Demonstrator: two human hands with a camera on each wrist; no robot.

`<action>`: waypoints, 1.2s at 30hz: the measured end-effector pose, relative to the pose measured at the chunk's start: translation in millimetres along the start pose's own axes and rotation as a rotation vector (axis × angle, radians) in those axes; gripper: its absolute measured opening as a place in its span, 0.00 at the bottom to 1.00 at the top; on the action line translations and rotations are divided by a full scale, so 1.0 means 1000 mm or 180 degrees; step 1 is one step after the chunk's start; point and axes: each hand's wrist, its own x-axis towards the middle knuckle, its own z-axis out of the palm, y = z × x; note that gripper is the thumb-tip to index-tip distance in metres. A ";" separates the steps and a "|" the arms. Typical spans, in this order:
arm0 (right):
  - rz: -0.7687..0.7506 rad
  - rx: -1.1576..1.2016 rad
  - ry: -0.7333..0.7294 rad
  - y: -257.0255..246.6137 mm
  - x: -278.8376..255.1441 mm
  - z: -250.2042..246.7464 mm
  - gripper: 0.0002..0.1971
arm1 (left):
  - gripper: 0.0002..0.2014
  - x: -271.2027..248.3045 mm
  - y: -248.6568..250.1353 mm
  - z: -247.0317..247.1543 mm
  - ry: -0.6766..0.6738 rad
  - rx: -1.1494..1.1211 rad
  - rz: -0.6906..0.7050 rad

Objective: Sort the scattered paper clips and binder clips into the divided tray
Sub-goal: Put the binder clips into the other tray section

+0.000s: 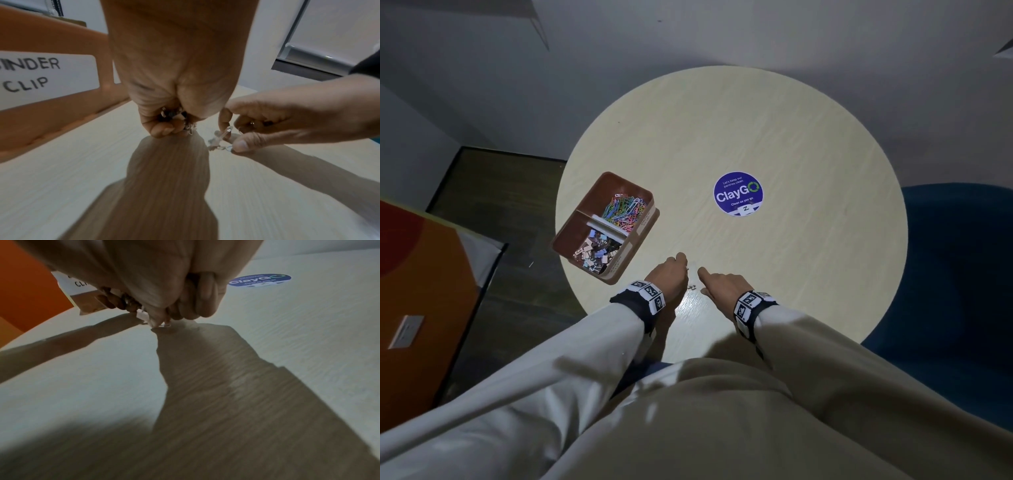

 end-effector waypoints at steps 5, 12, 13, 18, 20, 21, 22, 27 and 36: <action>0.0055 -0.0087 0.0042 -0.002 -0.001 0.004 0.09 | 0.15 -0.005 -0.009 -0.001 -0.0107 -0.0125 0.0027; 0.0323 -0.0066 -0.0039 -0.010 0.001 0.004 0.07 | 0.10 -0.015 -0.015 -0.004 0.0275 -0.0714 -0.0222; 0.0376 -0.0061 -0.0071 -0.011 0.001 0.004 0.06 | 0.11 -0.016 -0.017 -0.005 0.0255 -0.0753 -0.0224; 0.0534 0.0110 -0.0135 -0.011 0.002 0.005 0.07 | 0.09 -0.026 -0.031 -0.008 -0.0005 -0.0900 -0.0178; 0.0505 0.0188 -0.0077 -0.012 -0.001 0.004 0.06 | 0.08 -0.029 -0.036 -0.009 -0.0031 -0.0995 -0.0117; 0.0485 0.0258 -0.0043 -0.013 -0.002 0.003 0.04 | 0.07 -0.032 -0.037 -0.011 -0.0035 -0.1068 -0.0089; 0.0470 0.0345 -0.0015 -0.014 -0.003 0.003 0.03 | 0.05 -0.035 -0.038 -0.013 -0.0011 -0.1153 -0.0041; 0.0487 0.0567 -0.0037 -0.023 0.001 -0.001 0.02 | 0.13 -0.045 -0.040 -0.021 0.0057 -0.1648 0.0169; 0.0595 0.0654 -0.0054 -0.031 0.001 -0.001 0.04 | 0.14 -0.035 -0.037 -0.012 0.0306 -0.1598 -0.0040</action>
